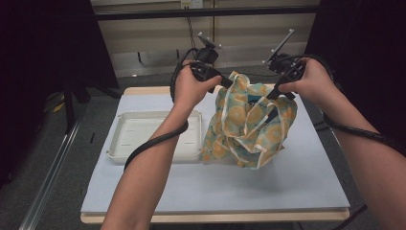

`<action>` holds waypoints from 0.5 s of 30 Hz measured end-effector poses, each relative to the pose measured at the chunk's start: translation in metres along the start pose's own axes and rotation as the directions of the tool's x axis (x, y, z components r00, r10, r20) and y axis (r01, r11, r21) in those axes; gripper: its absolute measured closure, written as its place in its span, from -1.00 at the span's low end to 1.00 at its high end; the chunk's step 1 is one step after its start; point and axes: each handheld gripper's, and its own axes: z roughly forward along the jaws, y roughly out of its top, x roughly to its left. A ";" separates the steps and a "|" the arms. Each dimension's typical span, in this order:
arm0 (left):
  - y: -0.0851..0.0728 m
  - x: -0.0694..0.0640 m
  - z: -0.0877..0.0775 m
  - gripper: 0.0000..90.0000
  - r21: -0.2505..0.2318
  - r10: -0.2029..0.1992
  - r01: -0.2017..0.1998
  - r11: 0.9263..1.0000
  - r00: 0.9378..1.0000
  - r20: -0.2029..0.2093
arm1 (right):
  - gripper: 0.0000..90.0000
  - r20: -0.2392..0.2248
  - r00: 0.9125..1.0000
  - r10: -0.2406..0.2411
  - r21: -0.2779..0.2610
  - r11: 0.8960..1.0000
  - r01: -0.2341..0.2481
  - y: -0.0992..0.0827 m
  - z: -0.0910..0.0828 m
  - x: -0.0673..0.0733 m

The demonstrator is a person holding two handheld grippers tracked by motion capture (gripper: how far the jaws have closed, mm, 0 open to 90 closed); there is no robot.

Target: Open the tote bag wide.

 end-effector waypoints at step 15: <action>-0.008 0.006 0.016 1.00 0.035 -0.048 0.048 0.998 0.999 -0.005 | 0.02 0.010 1.000 -0.029 -0.036 0.999 0.030 -0.003 -0.029 0.011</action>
